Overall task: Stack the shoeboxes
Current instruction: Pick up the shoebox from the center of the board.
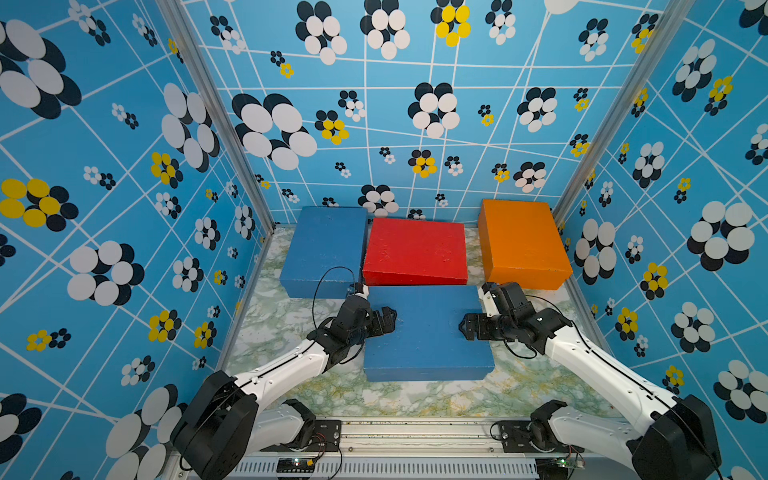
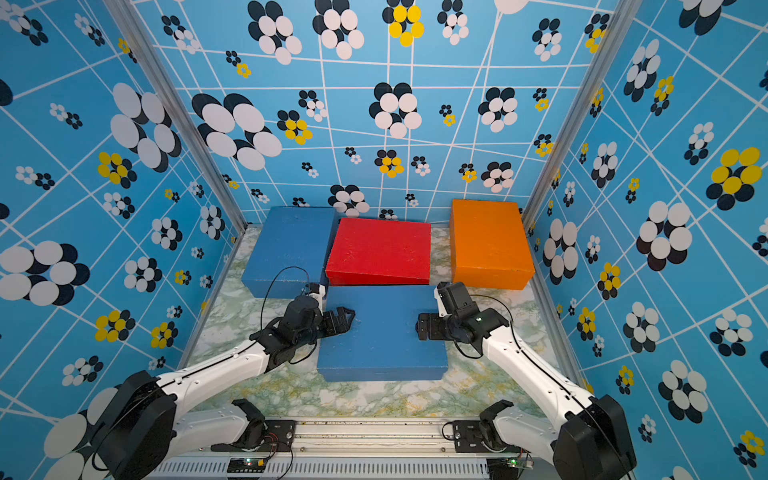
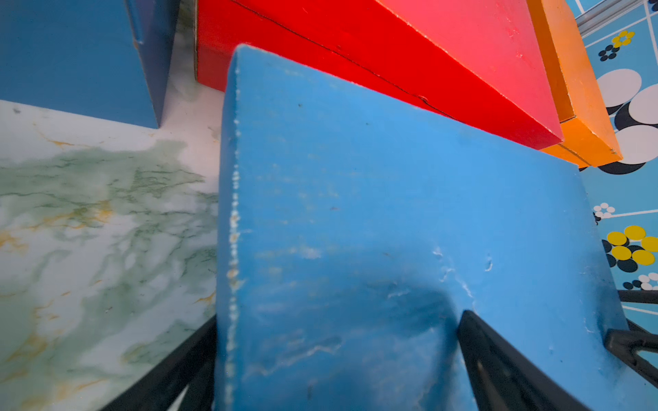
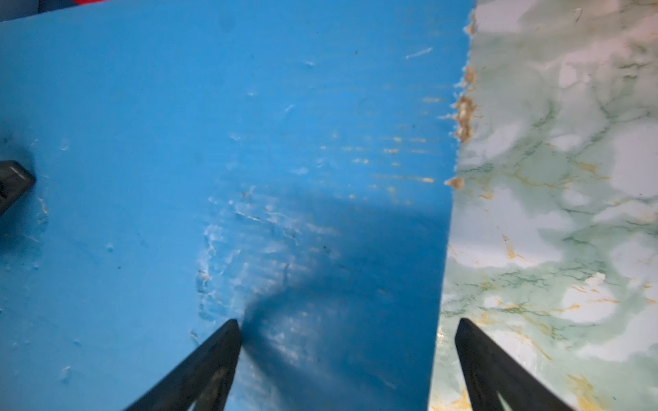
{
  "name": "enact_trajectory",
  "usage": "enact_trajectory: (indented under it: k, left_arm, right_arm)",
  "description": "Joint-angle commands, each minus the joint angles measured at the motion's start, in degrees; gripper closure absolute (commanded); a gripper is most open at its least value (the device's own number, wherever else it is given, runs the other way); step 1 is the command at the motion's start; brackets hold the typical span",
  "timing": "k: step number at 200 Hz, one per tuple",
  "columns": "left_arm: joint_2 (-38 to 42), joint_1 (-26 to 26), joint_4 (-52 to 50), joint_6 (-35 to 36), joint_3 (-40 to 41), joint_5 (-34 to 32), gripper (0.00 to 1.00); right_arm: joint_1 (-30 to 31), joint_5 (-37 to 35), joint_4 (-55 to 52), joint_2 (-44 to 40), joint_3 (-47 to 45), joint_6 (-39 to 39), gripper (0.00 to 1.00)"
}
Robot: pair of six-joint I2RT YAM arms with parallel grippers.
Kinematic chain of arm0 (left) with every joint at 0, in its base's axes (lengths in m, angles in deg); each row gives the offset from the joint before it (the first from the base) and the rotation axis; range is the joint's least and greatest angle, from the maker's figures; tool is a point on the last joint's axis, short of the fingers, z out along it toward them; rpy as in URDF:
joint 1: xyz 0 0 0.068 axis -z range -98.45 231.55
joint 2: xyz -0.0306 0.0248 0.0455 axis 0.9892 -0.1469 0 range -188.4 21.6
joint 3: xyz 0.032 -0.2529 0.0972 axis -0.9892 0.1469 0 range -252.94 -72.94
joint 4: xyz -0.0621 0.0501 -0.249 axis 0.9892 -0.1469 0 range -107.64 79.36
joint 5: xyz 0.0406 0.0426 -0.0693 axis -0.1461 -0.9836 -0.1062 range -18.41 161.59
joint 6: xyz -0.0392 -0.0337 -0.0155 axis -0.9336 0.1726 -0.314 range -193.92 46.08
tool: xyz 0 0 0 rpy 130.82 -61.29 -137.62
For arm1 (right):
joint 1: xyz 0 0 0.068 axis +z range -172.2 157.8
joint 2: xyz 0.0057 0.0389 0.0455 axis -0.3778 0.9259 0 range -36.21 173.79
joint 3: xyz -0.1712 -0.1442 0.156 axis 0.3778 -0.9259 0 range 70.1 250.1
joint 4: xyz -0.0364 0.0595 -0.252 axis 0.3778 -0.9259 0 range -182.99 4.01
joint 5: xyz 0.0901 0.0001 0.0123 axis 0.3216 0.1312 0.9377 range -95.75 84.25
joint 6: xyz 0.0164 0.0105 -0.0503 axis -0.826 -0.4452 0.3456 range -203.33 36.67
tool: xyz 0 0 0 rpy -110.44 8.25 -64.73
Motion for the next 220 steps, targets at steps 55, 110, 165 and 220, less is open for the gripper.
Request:
enact_trajectory:
  k: [55,110,165,220]
  left_arm:
    - [4.41,3.76,-5.99,1.10,-1.86,2.05,0.04]
    - [8.27,5.48,-7.61,0.53,-4.15,-0.28,0.04]
    - [10.70,5.86,-9.38,0.74,-7.29,-1.21,0.04]
    - [10.66,6.21,-9.67,1.49,-9.81,-1.73,0.06]
  right_arm:
    - [3.24,1.07,-2.08,-1.82,1.94,-1.29,0.06]
    - [4.57,0.57,-4.58,-5.42,4.05,-2.05,0.07]
    - [4.63,1.69,-5.49,-6.67,6.55,-1.81,0.07]
    - [4.73,2.34,-6.34,-5.88,10.24,-1.20,0.07]
